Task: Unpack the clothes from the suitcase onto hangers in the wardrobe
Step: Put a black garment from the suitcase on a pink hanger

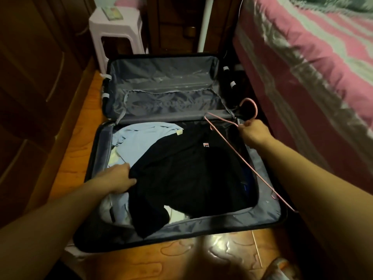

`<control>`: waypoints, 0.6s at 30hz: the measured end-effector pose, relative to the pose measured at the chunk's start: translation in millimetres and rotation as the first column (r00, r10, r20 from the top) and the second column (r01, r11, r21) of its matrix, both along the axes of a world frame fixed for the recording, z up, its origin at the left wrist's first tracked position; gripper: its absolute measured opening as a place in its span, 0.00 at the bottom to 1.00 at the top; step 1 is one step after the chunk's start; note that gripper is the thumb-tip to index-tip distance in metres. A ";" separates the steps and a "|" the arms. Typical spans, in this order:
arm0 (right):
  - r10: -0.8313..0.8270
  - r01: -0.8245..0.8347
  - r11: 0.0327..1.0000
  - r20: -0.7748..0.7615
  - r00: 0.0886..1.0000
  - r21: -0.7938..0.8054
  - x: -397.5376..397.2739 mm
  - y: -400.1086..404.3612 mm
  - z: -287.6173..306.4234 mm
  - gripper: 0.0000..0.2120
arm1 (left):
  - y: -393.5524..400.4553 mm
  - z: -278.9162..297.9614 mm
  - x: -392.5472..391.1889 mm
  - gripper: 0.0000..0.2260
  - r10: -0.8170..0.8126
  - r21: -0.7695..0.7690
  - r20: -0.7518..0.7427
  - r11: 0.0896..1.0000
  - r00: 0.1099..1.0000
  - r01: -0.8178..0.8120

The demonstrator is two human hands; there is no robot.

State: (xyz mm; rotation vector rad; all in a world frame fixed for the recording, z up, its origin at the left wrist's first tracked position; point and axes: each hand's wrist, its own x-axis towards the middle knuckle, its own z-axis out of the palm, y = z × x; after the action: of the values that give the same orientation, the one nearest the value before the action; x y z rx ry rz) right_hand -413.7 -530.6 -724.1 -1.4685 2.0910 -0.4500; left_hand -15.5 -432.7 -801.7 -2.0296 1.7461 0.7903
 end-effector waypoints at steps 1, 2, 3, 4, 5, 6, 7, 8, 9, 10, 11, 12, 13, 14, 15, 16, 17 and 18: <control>-0.015 0.016 1.000 -0.020 1.000 0.008 -2.7 2.9 -0.6 0.13 | -4.9 -0.1 -4.2 0.22 0.081 -0.097 -0.097 0.991 0.992 -0.090; -0.028 0.028 1.000 -0.037 0.999 0.007 -4.9 5.6 -1.0 0.13 | -6.7 1.1 -10.2 0.22 0.126 -0.146 -0.199 0.977 0.972 -0.157; -0.044 0.044 0.999 -0.042 0.998 0.003 -6.8 9.3 -1.9 0.13 | -5.9 1.6 -18.9 0.21 0.156 -0.158 -0.283 0.966 0.947 -0.206; -0.056 0.056 0.998 -0.032 0.998 -0.006 -7.8 12.5 -4.0 0.13 | -4.4 0.5 -27.1 0.17 0.162 -0.164 -0.333 0.960 0.929 -0.226; -0.070 0.070 0.997 -0.013 0.997 -0.014 -8.0 15.7 -6.7 0.13 | -4.2 1.9 -34.7 0.13 0.130 -0.200 -0.343 0.958 0.930 -0.208; -0.077 0.076 0.997 -0.001 0.997 -0.028 -7.5 19.0 -8.5 0.13 | -5.6 8.3 -40.5 0.11 0.117 -0.242 -0.358 0.946 0.926 -0.214; -0.075 0.075 0.996 -0.004 0.997 -0.046 -5.1 22.8 -8.3 0.14 | -8.1 20.6 -43.6 0.10 0.132 -0.313 -0.416 0.908 0.900 -0.278; -0.067 0.065 0.995 -0.016 0.998 -0.074 -3.3 24.6 -6.1 0.14 | -14.3 36.5 -41.9 0.08 0.175 -0.376 -0.534 0.827 0.827 -0.418; -0.061 0.057 0.992 -0.031 0.998 -0.110 -1.7 25.0 -2.0 0.14 | -22.3 57.2 -35.0 0.06 0.220 -0.380 -0.687 0.704 0.693 -0.600; -0.066 0.059 0.987 -0.042 0.997 -0.148 -1.8 23.8 2.0 0.13 | -27.9 83.1 -24.1 0.07 0.214 -0.372 -0.807 0.540 0.551 -0.755; -0.077 0.068 0.981 -0.045 0.996 -0.182 -3.0 21.7 6.0 0.13 | -32.3 104.5 -8.4 0.09 0.138 -0.381 -0.875 0.394 0.464 -0.836; -0.090 0.080 0.975 -0.036 0.995 -0.208 -3.9 19.1 9.6 0.14 | -33.2 120.1 8.6 0.09 0.049 -0.441 -0.873 0.344 0.485 -0.829; -0.103 0.097 0.970 -0.016 0.995 -0.224 -4.6 16.8 12.3 0.14 | -29.9 131.9 21.3 0.08 -0.029 -0.531 -0.824 0.387 0.565 -0.754; -0.116 0.115 0.968 0.008 0.993 -0.223 -4.4 15.2 13.8 0.14 | -26.0 134.7 33.6 0.08 -0.066 -0.575 -0.759 0.534 0.647 -0.620; -0.127 0.130 0.968 0.025 0.992 -0.213 -3.4 14.2 15.2 0.14 | -22.0 131.1 41.3 0.07 -0.067 -0.504 -0.703 0.750 0.708 -0.429; -0.135 0.139 0.971 0.036 0.990 -0.194 -2.5 13.0 15.2 0.14 | -15.0 125.9 40.3 0.07 -0.048 -0.302 -0.592 0.939 0.804 -0.166; -0.133 0.139 0.976 0.043 0.990 -0.169 -0.4 12.4 14.9 0.13 | -7.4 119.0 33.6 0.06 -0.112 -0.005 -0.399 0.993 0.910 0.120; -0.129 0.134 0.981 0.044 0.991 -0.142 2.3 11.3 14.1 0.13 | 0.2 109.8 25.4 0.06 -0.236 0.303 -0.214 0.906 0.948 0.294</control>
State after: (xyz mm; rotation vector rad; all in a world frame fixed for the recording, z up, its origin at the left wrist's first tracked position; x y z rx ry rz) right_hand -411.4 -519.3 -710.0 -1.3955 2.1751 -0.6860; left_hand 10.0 -432.5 -691.8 -1.5030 1.7876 1.1106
